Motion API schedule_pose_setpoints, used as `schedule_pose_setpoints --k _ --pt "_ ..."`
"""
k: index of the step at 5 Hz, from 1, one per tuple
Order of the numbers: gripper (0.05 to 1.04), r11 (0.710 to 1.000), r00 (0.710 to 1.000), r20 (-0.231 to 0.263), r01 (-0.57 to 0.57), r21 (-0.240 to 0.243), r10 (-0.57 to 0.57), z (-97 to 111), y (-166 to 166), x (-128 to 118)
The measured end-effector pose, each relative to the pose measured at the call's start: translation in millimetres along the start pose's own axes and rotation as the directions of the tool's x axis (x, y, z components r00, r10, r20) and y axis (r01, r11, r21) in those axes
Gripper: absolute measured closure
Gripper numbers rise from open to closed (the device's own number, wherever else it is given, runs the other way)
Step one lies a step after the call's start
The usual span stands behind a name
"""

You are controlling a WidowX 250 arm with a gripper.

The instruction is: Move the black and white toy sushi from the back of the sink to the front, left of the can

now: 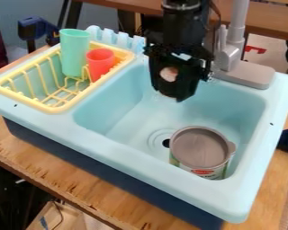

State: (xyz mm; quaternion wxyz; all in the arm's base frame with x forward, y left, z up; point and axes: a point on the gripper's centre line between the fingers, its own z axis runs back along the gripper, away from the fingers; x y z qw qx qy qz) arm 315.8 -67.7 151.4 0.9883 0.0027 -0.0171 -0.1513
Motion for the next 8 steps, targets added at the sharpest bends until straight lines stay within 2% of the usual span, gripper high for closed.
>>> schedule_pose_setpoints --k 1,2,3,4,5,6,7,8 --pt "0.439 0.997 0.995 -0.095 -0.03 -0.071 0.024 -14.4 -12.9 -22.7" --pt "0.44 0.993 0.989 -0.144 -0.049 -0.105 0.034 -32.0 -19.8 -38.4" --pt "0.44 0.994 0.986 -0.161 -0.064 -0.086 0.05 -34.9 -17.1 -49.9" --pt "0.44 0.994 0.976 -0.201 -0.099 -0.05 0.087 -36.0 -3.3 -62.2" --pt "0.44 0.991 0.969 -0.216 -0.128 -0.029 0.119 -35.3 9.4 -71.0" --pt "0.44 0.992 0.968 -0.228 -0.116 -0.041 0.104 -43.6 13.0 -77.8" --pt "0.44 0.995 0.978 -0.203 -0.067 -0.076 0.051 -57.3 14.2 -76.1" --pt "0.365 0.994 0.986 -0.169 -0.022 -0.102 0.005 -71.3 12.0 -73.1"
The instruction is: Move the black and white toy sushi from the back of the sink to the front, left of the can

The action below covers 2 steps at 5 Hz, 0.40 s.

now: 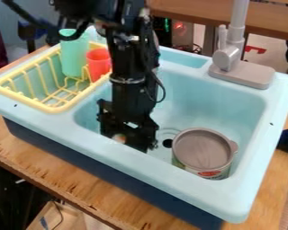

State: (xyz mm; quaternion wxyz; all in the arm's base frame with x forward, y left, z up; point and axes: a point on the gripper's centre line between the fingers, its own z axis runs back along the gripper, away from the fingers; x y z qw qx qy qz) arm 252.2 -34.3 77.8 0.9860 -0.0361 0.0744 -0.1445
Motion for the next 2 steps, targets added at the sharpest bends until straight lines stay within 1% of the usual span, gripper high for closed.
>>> schedule_pose_setpoints --k 1,2 --pt "0.244 1.0 1.0 0.025 0.013 -0.005 -0.013 -0.6 0.9 3.8" --pt "0.094 1.0 1.0 0.013 0.019 0.007 -0.019 2.5 2.6 4.3"
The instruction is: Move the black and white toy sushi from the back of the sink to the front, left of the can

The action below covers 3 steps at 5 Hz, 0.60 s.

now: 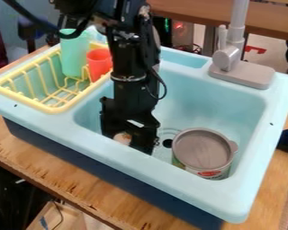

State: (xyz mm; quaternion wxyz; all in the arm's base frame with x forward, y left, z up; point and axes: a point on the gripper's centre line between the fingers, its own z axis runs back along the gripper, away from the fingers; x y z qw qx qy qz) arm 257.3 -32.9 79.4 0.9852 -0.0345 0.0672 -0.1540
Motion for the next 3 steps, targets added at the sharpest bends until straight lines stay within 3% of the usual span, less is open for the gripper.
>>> schedule_pose_setpoints --k 1,2,3 --pt "0.087 0.999 0.999 -0.033 -0.038 0.032 0.039 11.0 4.1 -1.7" --pt "0.087 0.994 0.999 -0.023 -0.047 0.102 0.05 51.6 -1.9 3.7" --pt "0.087 0.994 0.999 0.007 -0.032 0.109 0.031 92.7 -7.5 5.7"
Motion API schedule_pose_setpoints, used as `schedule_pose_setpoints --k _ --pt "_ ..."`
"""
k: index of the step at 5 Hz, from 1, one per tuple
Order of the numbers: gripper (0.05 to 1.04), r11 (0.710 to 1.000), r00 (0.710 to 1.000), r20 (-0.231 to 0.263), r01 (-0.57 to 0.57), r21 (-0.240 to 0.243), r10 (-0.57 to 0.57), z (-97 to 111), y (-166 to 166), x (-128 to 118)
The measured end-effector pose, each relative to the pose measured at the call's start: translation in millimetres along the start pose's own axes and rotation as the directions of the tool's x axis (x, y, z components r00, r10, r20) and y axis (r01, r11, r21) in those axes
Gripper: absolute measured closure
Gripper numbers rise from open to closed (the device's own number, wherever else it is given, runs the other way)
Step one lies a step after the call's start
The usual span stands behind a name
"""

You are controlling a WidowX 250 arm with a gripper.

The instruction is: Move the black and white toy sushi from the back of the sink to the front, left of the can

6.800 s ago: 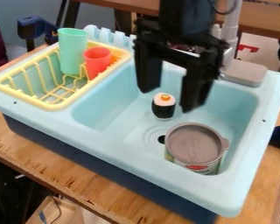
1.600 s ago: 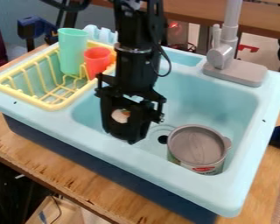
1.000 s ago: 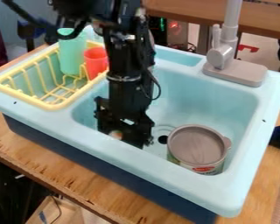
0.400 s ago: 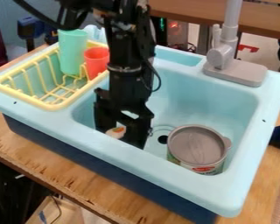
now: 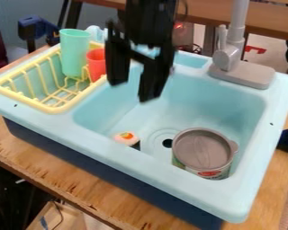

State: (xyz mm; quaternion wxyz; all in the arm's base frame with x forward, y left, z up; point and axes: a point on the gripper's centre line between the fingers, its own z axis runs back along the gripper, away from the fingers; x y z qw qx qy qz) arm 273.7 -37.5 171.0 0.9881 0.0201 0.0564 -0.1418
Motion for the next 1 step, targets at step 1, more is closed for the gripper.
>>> schedule_pose_setpoints --k 1 --pt "0.087 0.999 0.998 0.039 0.043 0.018 -0.044 30.6 -10.8 -2.9"
